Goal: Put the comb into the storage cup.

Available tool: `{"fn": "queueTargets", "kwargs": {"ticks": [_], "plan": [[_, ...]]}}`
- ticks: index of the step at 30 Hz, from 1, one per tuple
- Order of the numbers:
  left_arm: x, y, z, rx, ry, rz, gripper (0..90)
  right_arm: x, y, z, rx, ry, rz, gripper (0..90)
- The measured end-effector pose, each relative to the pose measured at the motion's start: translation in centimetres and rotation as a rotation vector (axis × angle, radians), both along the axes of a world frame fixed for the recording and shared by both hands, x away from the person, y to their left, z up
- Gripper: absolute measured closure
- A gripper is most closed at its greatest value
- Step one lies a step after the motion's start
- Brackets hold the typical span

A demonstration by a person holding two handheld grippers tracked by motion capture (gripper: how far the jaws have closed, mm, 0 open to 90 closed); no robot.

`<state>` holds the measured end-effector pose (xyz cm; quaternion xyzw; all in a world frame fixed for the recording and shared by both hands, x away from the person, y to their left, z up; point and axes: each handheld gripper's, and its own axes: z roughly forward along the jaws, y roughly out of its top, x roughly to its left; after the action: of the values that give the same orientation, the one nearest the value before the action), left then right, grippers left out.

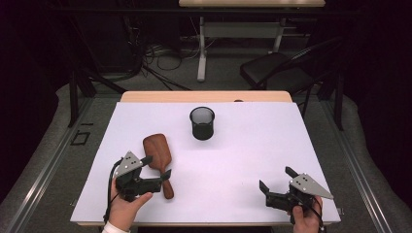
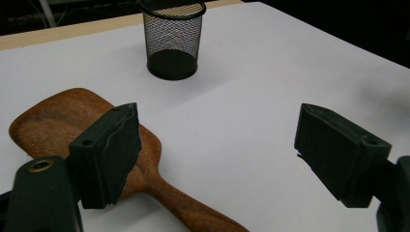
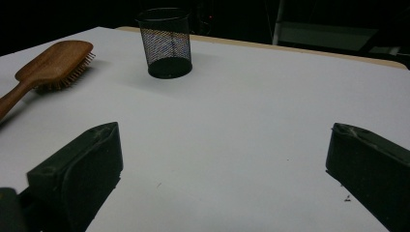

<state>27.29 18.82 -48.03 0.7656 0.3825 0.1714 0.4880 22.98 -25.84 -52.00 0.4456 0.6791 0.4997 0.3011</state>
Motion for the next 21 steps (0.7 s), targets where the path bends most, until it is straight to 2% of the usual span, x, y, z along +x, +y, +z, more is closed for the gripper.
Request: {"fn": "queueTargets", "kwargs": {"ticks": [3,10,14,17,21], "plan": [[0.1,-0.3,0.0,0.003,-0.004,-0.003,22.9,0.0,0.1,0.0,-0.009,-0.003,0.009,0.0],[0.2,-0.4,-0.7,0.009,0.017,-0.016,32.8,0.0,0.2,-0.1,-0.020,0.001,0.019,0.0],[0.1,-0.4,-1.4,0.013,0.050,-0.040,38.3,0.0,0.1,-0.1,-0.018,0.002,0.019,0.0],[-0.2,-0.6,-1.9,0.034,0.050,-0.045,47.5,0.0,0.0,0.0,-0.018,0.004,0.022,0.0],[-0.4,-1.5,-2.7,0.083,0.057,-0.070,50.4,0.0,0.2,0.0,-0.023,0.005,0.038,0.0]]}}
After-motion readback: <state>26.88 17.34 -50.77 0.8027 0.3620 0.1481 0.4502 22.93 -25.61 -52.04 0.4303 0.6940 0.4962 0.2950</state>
